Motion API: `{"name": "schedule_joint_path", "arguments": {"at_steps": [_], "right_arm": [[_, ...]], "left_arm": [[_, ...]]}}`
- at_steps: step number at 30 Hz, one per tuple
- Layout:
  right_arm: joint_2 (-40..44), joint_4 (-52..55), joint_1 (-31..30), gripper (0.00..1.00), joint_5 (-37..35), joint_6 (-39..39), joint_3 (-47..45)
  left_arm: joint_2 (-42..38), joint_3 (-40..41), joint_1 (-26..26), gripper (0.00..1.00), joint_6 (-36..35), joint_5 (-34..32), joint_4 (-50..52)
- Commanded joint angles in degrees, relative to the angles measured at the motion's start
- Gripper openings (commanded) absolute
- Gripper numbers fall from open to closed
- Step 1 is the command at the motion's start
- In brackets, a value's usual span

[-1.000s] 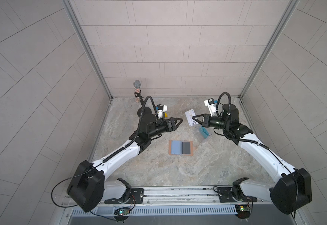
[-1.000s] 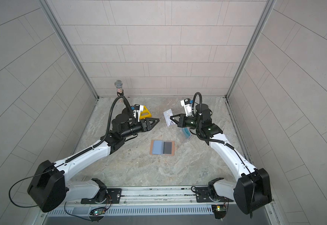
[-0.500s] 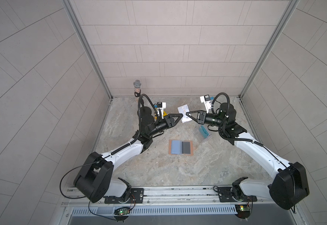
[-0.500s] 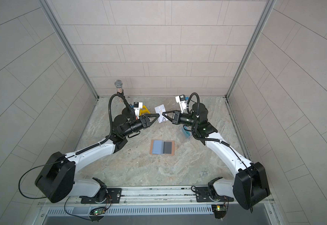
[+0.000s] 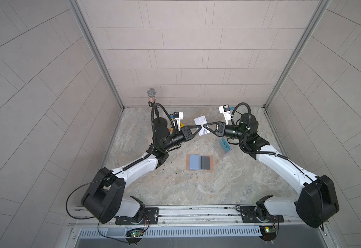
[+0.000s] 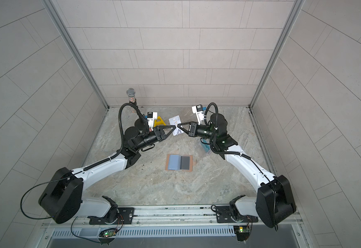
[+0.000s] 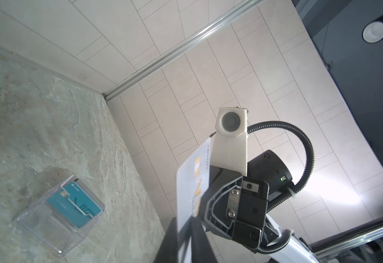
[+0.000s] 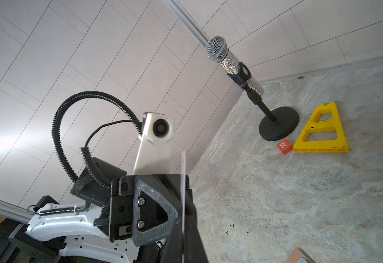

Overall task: Insert credit cards into a card holder
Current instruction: Insert the credit card into the card slot.

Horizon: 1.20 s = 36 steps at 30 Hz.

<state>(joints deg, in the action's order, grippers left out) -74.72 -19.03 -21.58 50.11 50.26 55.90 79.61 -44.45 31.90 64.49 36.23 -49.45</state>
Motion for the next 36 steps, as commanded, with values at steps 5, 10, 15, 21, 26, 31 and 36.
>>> {"name": "schedule_joint_path", "arguments": {"at_steps": [5,10,15,21,26,31,36], "right_arm": [[-0.02,0.84,-0.63,0.23,-0.22,-1.30,0.68],[2.12,18.91,-0.65,0.55,-6.72,-14.46,3.04],[3.96,35.75,-0.65,0.60,-17.77,-25.97,4.77],[4.32,42.35,-0.99,0.60,-21.33,-30.75,1.43],[3.27,44.29,-3.34,0.60,-23.02,-32.67,-2.13],[0.03,42.93,-6.87,0.56,-23.89,-31.22,-4.73],[-4.51,43.54,-8.52,0.50,-28.62,-28.82,-5.19]], "left_arm": [[-1.19,-0.50,-0.01,0.00,-0.74,0.88,-1.25],[-3.37,-1.23,-0.47,0.00,-6.60,1.01,10.82],[-7.52,-3.50,-1.06,0.00,-19.58,-0.94,36.26],[-10.40,-2.53,-1.38,0.00,-29.00,-1.18,52.27],[-11.10,1.15,-1.40,0.00,-30.65,0.96,54.22],[-8.99,3.08,-1.43,0.00,-30.74,3.42,53.87],[-4.55,2.67,-1.34,0.00,-30.33,6.72,52.90]]}}
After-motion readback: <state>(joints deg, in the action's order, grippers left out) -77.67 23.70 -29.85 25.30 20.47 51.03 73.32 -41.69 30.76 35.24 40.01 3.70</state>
